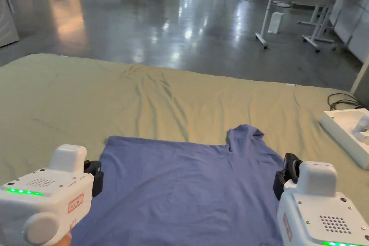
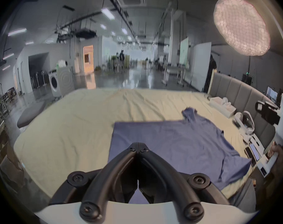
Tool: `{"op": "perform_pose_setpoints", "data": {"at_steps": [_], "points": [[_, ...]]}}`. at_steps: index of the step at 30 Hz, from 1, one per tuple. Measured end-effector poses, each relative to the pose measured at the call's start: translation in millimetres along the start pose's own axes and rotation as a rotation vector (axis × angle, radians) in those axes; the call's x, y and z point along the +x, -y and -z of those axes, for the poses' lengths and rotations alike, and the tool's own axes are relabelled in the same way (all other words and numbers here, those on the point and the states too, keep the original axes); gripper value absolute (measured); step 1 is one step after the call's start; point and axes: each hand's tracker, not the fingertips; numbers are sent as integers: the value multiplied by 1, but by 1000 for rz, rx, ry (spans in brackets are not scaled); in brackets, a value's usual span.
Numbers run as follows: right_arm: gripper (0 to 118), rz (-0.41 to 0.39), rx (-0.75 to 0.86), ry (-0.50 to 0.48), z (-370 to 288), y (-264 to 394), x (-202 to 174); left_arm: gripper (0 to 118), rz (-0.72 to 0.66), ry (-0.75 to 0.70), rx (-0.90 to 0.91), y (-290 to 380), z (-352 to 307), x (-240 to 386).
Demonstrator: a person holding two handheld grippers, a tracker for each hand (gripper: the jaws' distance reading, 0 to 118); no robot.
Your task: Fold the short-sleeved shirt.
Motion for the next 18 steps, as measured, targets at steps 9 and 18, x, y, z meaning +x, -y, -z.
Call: {"op": "perform_pose_setpoints", "data": {"at_steps": [9,18], "points": [[0,-28,-87,-73,8,21,-18,2,-63,-52,-361,62,-2,-63],[0,-43,-140,-87,11,31,-22,64,-200,-49,-519,102,24,-94]]}}
